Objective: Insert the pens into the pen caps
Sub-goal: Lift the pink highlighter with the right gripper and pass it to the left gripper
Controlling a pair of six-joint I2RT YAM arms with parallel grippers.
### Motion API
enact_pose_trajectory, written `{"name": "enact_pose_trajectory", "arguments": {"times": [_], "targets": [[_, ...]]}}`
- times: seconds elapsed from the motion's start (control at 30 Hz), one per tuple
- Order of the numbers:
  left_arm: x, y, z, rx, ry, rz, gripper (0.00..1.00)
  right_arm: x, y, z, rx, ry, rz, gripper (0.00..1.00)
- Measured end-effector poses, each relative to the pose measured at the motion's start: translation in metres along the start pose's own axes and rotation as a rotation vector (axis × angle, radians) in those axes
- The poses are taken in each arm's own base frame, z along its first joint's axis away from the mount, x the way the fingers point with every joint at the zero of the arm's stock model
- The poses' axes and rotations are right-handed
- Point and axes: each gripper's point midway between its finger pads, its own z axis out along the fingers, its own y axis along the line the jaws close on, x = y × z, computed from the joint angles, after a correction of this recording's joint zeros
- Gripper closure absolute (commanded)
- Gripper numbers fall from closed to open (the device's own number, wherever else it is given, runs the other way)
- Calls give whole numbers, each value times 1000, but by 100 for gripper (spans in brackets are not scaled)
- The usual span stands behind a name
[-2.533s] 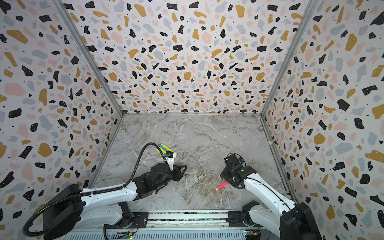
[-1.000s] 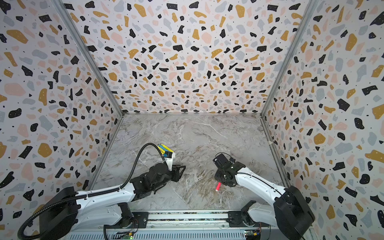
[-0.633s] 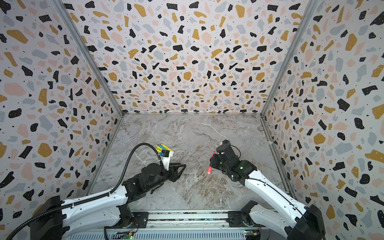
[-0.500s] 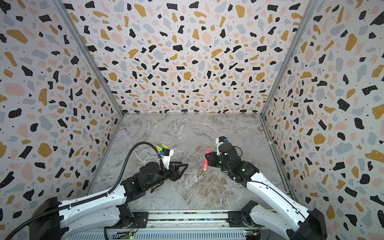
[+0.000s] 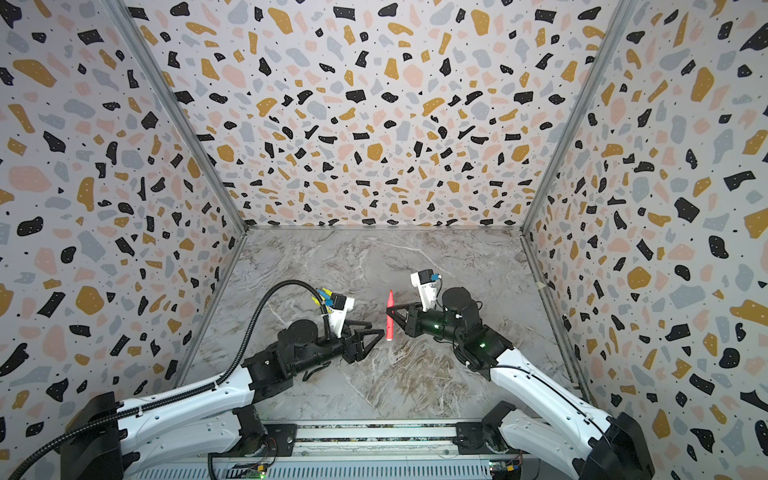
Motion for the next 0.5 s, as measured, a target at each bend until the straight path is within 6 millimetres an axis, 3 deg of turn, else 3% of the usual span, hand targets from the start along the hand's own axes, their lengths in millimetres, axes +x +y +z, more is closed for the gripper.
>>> {"name": "enact_pose_trajectory", "arguments": {"times": [0.27,0.5], "targets": [[-6,-13,2,62,-15,-12,36,1,34,1,-151,-7,-50,100],[-12,-20,4,90,-23,-25,45,5,43,2,-204,-2,-68,100]]}}
